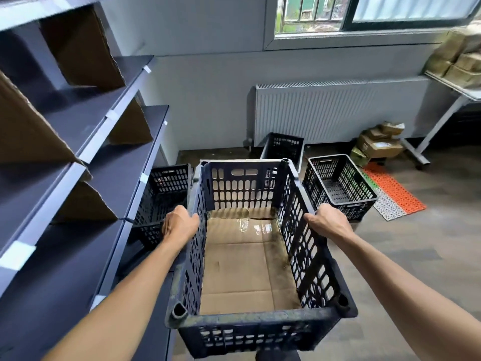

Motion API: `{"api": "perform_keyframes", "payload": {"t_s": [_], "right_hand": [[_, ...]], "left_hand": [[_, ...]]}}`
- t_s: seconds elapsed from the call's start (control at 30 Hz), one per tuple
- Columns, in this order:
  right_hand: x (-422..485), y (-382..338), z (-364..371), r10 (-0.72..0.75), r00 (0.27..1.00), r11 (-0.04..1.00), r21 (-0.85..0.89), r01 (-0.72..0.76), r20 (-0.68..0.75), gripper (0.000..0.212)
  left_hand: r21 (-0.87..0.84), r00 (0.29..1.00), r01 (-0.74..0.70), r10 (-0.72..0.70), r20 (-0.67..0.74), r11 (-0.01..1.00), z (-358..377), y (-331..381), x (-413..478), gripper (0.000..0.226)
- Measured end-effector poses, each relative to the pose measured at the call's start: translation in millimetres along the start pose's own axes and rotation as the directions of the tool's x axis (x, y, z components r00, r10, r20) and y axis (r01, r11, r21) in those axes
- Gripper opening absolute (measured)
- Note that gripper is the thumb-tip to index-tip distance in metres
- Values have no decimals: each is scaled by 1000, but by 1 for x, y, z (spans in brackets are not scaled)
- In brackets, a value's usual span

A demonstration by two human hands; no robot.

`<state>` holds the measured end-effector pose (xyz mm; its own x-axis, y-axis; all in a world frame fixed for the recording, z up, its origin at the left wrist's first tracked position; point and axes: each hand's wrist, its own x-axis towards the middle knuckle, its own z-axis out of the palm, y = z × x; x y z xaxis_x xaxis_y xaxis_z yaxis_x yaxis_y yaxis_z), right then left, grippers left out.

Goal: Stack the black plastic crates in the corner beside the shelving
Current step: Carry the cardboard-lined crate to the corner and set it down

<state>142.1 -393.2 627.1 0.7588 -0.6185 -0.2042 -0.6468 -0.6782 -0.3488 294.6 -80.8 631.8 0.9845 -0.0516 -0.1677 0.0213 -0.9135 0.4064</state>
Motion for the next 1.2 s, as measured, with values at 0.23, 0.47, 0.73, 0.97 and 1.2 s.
{"api": "perform_keyframes", "payload": {"t_s": [0.23, 0.47, 0.73, 0.97, 1.2], "right_hand": [[108, -7, -12, -69, 997, 997, 31, 68, 23, 40], [189, -16, -36, -107, 994, 992, 64, 106, 14, 36], [265, -33, -44, -74, 997, 993, 88, 74, -6, 35], [334, -70, -37, -23, 1000, 998, 61, 23, 4, 31], [408, -126, -35, 16, 1000, 1000, 21, -16, 3, 34]], "left_hand": [[-17, 998, 55, -55, -34, 998, 12, 53, 73, 22], [-27, 993, 97, -99, -61, 995, 21, 98, 124, 26], [13, 994, 91, -90, -64, 996, 27, 132, 197, 30], [8, 997, 79, -79, -9, 997, 38, 145, 296, 33], [-17, 999, 43, -43, 32, 999, 23, 159, 394, 35]]}}
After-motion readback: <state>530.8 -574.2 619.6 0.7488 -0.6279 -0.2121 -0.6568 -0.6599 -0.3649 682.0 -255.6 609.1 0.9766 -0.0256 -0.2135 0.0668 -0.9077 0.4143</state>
